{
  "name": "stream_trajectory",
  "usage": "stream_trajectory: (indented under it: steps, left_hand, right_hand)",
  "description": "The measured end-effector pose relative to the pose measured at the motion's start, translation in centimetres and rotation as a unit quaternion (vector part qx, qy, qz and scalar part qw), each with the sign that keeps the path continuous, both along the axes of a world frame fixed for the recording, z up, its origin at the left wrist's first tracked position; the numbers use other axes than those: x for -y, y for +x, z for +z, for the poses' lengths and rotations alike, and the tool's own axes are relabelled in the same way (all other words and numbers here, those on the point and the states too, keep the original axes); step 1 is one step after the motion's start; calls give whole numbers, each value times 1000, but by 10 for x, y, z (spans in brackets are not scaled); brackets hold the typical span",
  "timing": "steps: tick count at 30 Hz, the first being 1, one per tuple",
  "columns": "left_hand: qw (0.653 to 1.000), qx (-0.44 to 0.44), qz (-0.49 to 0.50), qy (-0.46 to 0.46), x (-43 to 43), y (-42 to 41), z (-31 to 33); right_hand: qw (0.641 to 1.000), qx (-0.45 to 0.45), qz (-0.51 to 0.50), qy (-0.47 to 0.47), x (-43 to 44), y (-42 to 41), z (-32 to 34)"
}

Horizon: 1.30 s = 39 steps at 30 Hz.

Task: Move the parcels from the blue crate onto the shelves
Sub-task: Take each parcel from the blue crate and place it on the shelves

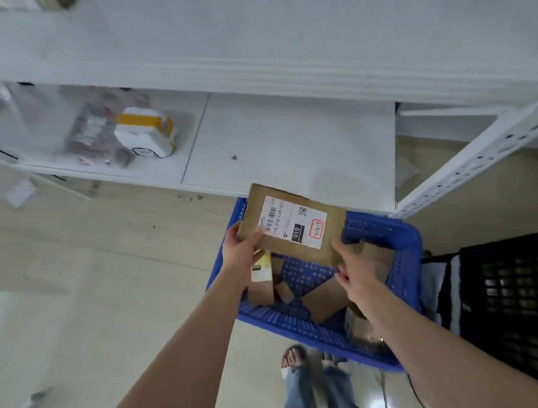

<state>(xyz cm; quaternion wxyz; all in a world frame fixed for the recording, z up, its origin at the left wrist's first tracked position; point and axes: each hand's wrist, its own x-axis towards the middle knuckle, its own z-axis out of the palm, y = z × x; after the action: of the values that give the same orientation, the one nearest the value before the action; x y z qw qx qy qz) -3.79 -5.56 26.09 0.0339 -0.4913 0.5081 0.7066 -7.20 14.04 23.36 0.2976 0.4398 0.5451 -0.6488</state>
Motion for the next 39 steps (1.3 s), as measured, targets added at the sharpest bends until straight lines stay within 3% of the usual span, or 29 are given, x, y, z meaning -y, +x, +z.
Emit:
stream_trajectory:
  steps: [3,5,8,13,17,21,28,39]
  left_hand:
    - [996,-11,-76,-48,19,-5,58]
    - [990,-25,-124,-64,24,-9,93]
    - [988,-37,-134,-61,27,-14,133]
    - [994,-56,-71,-61,28,-15,175]
    - [978,-6,-198,-66,21,4,202]
    - [966,-22,-231,-115,23,14,228]
    - [946,-58,-254,-194,25,17,281]
    - [931,-79,-215,-286,9,8,337]
  right_hand:
    - [973,-115,166,113,-2,-16,46]
    - [937,-174,281,110,6,-25,81]
    - [896,-181,402,56,18,-32,123]
    - [898,-178,402,3,29,-30,164]
    - [902,-173,396,-18,38,-25,192]
    - [898,-184,397,-52,42,-25,219]
    - [861,-254,439,-29,49,-36,281]
    - [844,-315,434,-19,44,-49,338]
